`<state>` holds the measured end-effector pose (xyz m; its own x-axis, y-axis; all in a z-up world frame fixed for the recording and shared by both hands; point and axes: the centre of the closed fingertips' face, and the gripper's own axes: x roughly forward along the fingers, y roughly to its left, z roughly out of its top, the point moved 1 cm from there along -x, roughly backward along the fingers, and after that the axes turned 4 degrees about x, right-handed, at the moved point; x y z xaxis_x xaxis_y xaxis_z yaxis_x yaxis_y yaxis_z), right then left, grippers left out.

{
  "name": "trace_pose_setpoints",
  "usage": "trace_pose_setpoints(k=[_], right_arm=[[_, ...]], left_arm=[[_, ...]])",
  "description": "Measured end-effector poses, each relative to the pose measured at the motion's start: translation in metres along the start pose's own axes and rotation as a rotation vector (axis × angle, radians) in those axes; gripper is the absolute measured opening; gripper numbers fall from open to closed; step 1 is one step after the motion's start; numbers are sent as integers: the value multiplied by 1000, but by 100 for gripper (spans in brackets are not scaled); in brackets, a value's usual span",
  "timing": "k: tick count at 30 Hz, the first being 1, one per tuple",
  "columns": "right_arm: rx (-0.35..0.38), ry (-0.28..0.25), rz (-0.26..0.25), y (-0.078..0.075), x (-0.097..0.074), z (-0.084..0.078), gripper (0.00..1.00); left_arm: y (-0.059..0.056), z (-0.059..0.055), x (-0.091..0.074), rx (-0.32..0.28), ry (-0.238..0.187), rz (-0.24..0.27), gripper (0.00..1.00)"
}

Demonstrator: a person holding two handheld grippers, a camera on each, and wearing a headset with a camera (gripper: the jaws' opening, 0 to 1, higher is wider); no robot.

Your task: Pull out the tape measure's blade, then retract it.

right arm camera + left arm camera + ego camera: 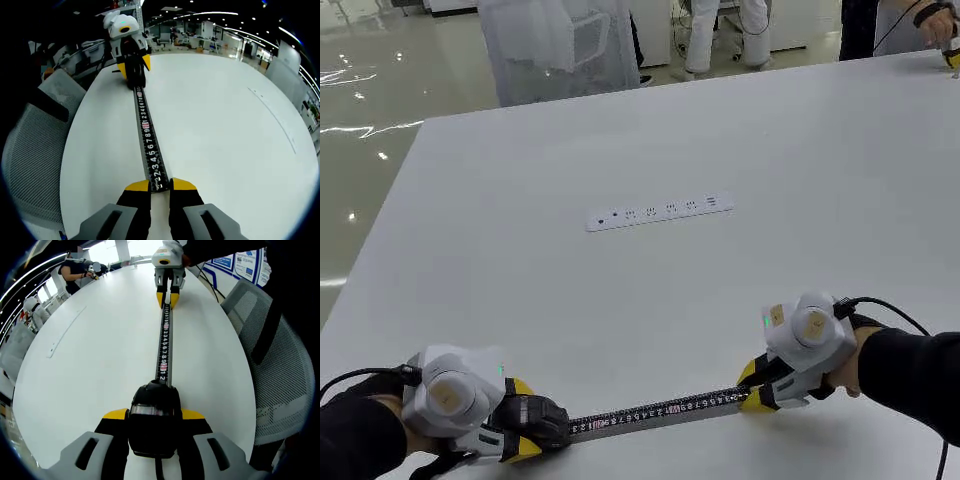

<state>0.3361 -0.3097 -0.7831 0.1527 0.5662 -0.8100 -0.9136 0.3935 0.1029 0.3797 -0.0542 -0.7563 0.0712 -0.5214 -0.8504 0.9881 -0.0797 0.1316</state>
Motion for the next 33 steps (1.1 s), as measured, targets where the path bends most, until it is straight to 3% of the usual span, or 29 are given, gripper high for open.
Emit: trace_pose_setpoints(k=[16,23,33], right_arm=[[-1,14,-4,0,-1,-2,10],[-16,27,-11,0,-1,-1,11],[-53,61,-25,0,0,0,12]], left_arm=[[1,-1,1,-5,-5,0,32],[1,-1,-1,-1,-38,8,33],[2,2,0,3,-23,11,34]])
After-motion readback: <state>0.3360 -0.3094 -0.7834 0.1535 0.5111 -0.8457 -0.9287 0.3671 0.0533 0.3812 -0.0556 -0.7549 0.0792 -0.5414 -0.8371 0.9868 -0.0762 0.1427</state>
